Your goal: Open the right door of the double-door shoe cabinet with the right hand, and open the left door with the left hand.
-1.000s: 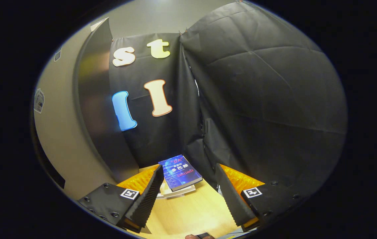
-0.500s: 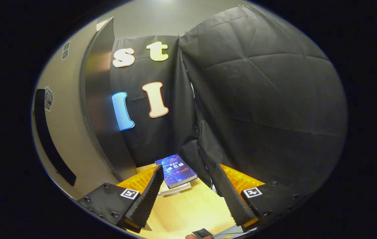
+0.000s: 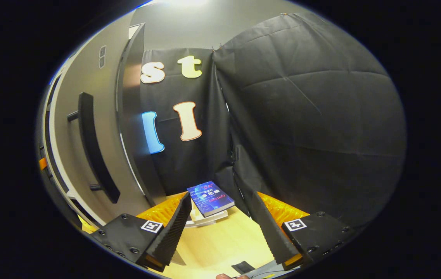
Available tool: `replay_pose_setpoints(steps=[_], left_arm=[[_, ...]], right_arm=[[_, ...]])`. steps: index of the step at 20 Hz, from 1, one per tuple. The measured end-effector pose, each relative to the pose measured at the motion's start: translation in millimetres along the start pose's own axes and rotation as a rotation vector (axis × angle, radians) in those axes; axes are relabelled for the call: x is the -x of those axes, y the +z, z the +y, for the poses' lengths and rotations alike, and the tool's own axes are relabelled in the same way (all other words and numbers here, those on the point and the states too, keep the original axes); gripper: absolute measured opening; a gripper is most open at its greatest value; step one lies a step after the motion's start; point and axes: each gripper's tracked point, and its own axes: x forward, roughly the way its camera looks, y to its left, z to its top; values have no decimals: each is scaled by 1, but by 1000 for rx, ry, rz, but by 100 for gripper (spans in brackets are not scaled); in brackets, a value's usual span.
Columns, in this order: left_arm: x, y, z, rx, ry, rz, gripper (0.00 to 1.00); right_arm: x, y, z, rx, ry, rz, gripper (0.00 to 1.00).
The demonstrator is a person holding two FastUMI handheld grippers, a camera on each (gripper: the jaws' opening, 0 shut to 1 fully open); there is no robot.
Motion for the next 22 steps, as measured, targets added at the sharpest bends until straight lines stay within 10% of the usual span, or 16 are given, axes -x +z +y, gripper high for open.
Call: replay_pose_setpoints(steps=[22], left_arm=[[11, 6, 10, -6, 91, -25, 3]], right_arm=[[14, -11, 33, 20, 68, 19, 98]])
